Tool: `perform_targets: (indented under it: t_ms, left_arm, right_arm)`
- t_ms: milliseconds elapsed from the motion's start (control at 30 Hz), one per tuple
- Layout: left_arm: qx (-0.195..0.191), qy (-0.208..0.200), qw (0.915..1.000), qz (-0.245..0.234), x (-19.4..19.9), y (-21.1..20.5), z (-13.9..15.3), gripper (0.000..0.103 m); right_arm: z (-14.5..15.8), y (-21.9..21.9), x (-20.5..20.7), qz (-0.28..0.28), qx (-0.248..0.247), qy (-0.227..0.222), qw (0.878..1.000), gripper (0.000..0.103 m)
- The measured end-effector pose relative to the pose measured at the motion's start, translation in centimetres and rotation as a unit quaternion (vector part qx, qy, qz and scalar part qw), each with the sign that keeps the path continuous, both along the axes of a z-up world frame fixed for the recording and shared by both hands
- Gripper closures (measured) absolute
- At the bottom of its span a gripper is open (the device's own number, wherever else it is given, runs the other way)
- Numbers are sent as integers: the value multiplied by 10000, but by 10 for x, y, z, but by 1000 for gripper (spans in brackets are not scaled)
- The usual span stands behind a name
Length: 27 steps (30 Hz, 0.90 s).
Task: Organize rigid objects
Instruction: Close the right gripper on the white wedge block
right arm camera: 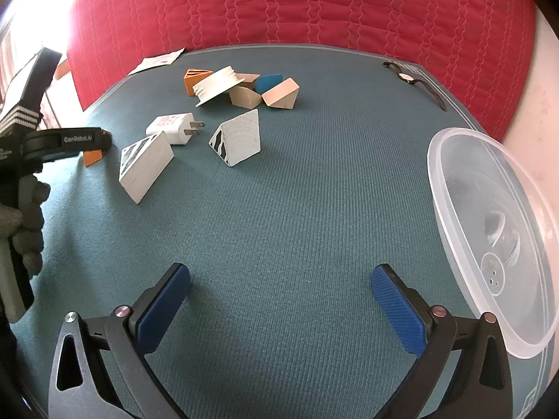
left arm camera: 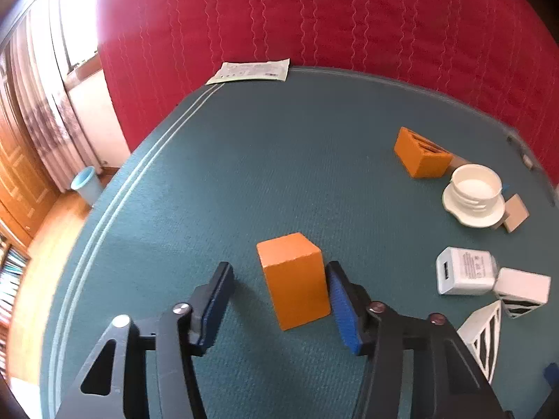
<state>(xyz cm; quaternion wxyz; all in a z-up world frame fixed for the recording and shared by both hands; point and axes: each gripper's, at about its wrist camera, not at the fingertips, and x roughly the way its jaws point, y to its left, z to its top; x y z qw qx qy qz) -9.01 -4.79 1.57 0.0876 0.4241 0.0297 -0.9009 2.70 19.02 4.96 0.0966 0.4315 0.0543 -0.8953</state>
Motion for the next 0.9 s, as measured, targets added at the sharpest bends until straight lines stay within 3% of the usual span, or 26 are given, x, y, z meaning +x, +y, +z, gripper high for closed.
perform_targets:
  t_ms: [167, 500, 733, 833, 900]
  left_arm:
    - [26, 150, 9998, -114, 3, 5, 2, 66]
    - [1, 410, 9990, -190, 12, 9, 6, 68]
    - [10, 424, 9989, -192, 12, 11, 5, 68]
    - [25, 416, 9990, -178, 12, 11, 4, 68]
    - [39, 407, 9990, -173, 12, 12, 4, 68]
  right_arm:
    - [0, -2, 0, 26, 50, 47, 10000, 4]
    - [9, -10, -10, 357, -56, -99, 9993, 22]
    - [30, -18, -40, 453, -236, 91, 9987, 29]
    - [30, -25, -59, 546, -385, 70, 9977, 35]
    - [26, -26, -69, 575, -514, 2, 9970, 45]
